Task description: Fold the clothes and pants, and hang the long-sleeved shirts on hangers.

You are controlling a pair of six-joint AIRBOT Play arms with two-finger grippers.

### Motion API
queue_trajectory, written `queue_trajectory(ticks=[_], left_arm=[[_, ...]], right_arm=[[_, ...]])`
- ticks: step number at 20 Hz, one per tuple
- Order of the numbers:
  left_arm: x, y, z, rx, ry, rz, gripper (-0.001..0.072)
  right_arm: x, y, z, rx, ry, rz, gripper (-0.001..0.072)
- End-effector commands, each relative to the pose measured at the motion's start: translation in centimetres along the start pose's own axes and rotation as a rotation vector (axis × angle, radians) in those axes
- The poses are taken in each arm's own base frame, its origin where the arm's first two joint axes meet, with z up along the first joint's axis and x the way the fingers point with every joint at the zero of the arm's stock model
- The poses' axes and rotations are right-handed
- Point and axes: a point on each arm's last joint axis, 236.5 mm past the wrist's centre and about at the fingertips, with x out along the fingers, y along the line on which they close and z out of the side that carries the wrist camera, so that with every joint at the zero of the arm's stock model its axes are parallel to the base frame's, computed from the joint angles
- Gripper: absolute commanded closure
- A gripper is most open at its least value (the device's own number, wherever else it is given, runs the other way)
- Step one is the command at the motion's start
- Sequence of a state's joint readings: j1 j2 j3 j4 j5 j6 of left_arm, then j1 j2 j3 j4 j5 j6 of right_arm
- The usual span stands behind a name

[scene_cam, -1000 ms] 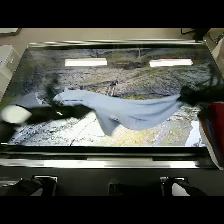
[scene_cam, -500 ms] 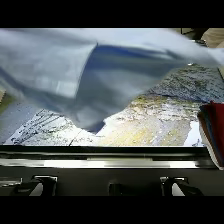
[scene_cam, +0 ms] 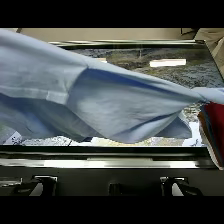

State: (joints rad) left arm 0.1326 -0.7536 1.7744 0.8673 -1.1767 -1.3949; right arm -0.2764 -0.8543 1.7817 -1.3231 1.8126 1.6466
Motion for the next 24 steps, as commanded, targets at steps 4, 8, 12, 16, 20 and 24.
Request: queue_trajectory(ticks=[4, 8, 12, 16, 20, 24], left_arm=[[8.3, 8.3, -11.8, -0.151, 0.244, 0.073, 0.0683], [16.9, 15.5, -19.5, -0.188, 0.225, 0.178, 0.0682], [22.9, 19.4, -25.5, -0.24, 0.256, 0.245, 0.0681], [24.9, 18.0, -37.6, -0.33, 0.577, 0.171, 0.068], [23.1, 16.6, -45.1, -0.58, 0.826, 0.177, 0.0562], [15.3, 22.5, -43.7, -0.68, 1.014, 0.253, -0.0004]], right_arm=[[9.6, -2.2, -4.8, 0.143, 0.284, -0.006, 0.0671], [22.2, 0.4, 1.1, 0.32, 0.16, 0.227, 0.0672], [32.7, 4.0, 6.7, 0.457, -0.011, 0.347, 0.067], [41.9, 8.0, 0.6, 0.443, 0.154, 0.329, 0.0669], [44.9, 9.1, -3.4, 0.444, 0.272, 0.317, 0.0662], [40.5, 2.1, -0.7, 0.392, 0.33, 0.287, 0.0064]])
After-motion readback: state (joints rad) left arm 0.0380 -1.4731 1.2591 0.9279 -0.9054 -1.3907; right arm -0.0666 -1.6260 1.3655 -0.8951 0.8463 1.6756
